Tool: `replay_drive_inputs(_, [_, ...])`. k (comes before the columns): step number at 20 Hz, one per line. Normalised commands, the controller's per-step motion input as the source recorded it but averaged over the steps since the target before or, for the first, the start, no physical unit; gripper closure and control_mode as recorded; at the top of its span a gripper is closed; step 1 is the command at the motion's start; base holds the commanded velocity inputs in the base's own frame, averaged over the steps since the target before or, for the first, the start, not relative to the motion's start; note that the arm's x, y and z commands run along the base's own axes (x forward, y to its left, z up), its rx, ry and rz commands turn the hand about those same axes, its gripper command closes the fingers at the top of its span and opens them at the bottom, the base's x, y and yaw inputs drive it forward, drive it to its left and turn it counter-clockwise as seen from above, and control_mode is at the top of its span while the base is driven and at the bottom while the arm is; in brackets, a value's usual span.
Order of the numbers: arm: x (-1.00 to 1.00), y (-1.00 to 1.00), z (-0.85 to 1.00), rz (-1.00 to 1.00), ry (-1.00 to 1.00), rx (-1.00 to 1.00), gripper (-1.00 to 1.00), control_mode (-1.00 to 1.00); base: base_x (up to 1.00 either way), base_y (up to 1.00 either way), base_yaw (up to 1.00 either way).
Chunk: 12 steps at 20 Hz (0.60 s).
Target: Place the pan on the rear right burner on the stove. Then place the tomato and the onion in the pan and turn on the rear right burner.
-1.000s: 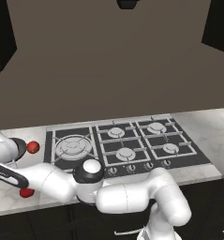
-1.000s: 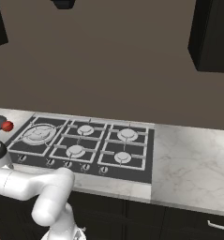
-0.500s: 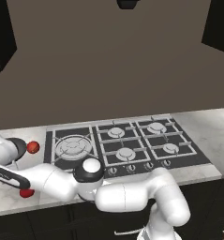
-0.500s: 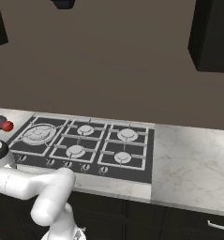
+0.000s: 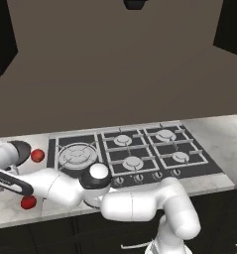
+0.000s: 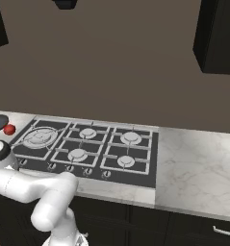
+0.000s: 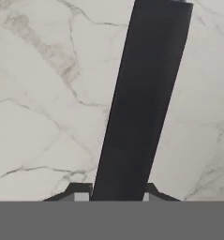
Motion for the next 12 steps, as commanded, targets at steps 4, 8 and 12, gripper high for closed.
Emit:
replay_drive_inputs(4, [0.00, -0.07, 0.72, -0.10, 0.00, 0.00, 1.00, -1.00, 0.00, 0.00, 0.00])
replay_drive_inputs(8, [0.00, -0.40, 0.52, -0.13, 0.00, 0.00, 1.00, -1.00, 0.00, 0.00, 0.00])
replay_drive_inputs(12, [0.00, -0.72, 0.40, -0.14, 0.00, 0.00, 1.00, -1.00, 0.00, 0.00, 0.00])
